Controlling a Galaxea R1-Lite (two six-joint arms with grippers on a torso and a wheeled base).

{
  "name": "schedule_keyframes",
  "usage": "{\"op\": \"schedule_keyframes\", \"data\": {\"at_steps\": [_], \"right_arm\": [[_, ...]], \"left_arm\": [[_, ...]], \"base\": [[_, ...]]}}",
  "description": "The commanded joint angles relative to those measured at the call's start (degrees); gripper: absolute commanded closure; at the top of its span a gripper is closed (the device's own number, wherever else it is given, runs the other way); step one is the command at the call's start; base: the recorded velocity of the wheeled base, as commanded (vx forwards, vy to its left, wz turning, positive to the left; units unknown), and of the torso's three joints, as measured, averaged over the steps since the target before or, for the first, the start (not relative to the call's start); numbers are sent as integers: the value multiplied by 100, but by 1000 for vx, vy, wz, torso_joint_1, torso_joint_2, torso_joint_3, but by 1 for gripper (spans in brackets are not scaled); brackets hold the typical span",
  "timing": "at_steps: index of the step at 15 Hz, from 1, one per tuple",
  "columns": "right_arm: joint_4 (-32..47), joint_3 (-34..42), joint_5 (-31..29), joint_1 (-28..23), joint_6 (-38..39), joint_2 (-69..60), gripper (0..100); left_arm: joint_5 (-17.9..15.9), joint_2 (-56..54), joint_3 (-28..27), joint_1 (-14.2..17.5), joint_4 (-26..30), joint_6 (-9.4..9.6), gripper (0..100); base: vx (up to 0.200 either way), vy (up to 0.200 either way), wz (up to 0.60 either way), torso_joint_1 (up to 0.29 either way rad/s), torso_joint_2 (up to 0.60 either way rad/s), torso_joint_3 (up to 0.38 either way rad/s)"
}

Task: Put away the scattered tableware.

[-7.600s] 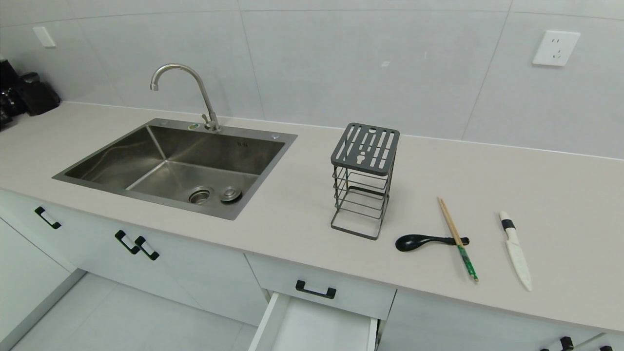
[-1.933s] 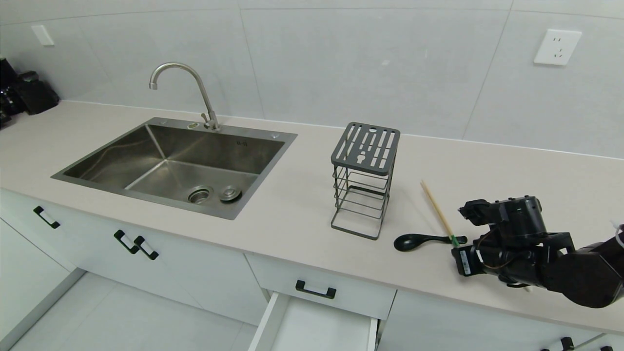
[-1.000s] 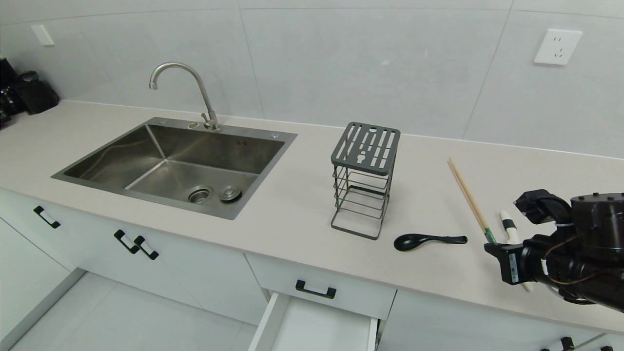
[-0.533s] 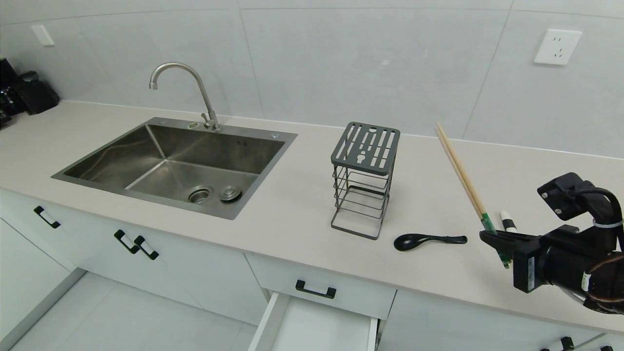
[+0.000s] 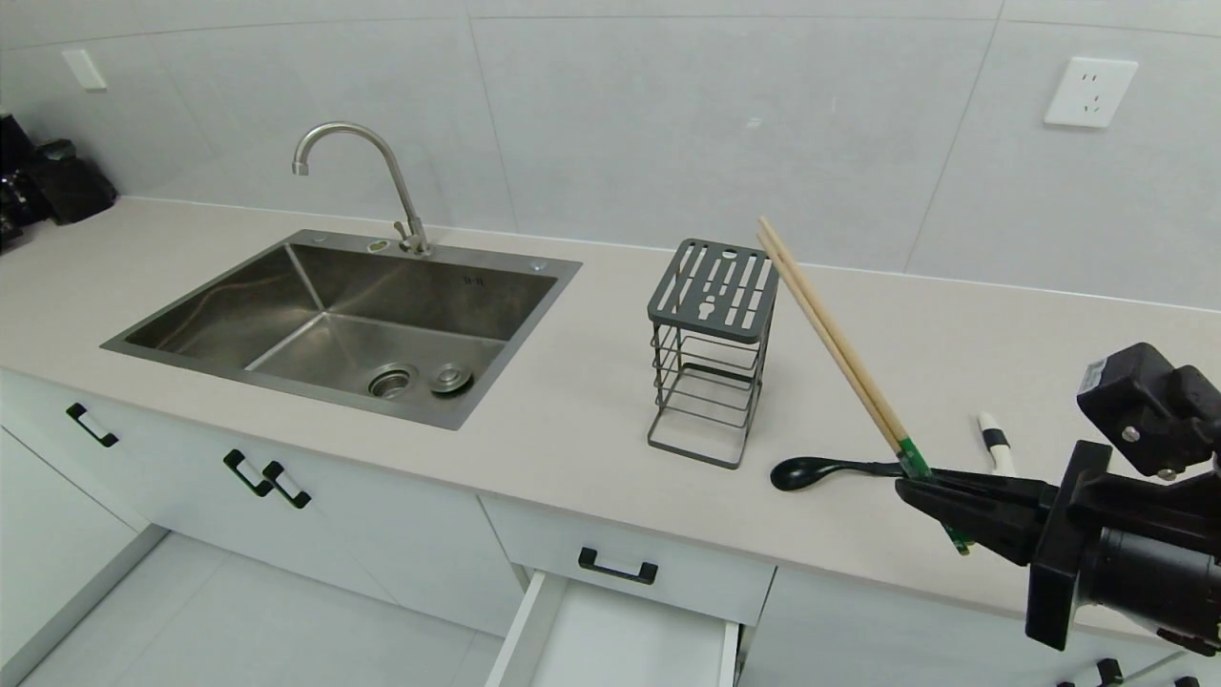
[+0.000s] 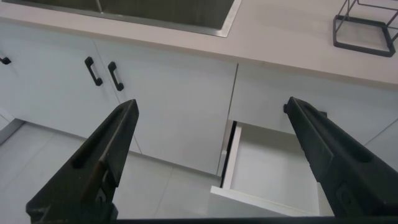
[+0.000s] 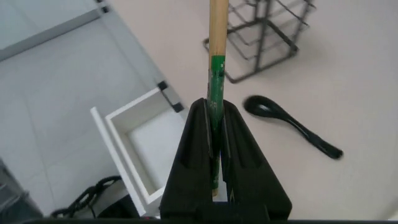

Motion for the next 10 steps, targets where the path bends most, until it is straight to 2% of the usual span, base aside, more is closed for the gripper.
{"op": "schedule_keyframes", "data": {"at_steps": [1, 5, 7, 10], "right_arm": [[0, -20, 111, 67, -68, 125, 100], [-18, -390, 709, 796, -129, 705, 100], [-158, -434, 902, 1007, -129, 987, 100], [-422, -390, 1500, 1156, -138, 1286, 100]], "left_arm": [[2, 7, 0, 2, -1, -3, 0], [2, 7, 0, 2, -1, -3, 0], [2, 7, 0, 2, -1, -3, 0], [2, 7, 0, 2, -1, -3, 0]], "base": [[0, 0, 0, 0, 0, 0], [0, 0, 0, 0, 0, 0], [0, 0, 0, 0, 0, 0], [0, 0, 0, 0, 0, 0]]}}
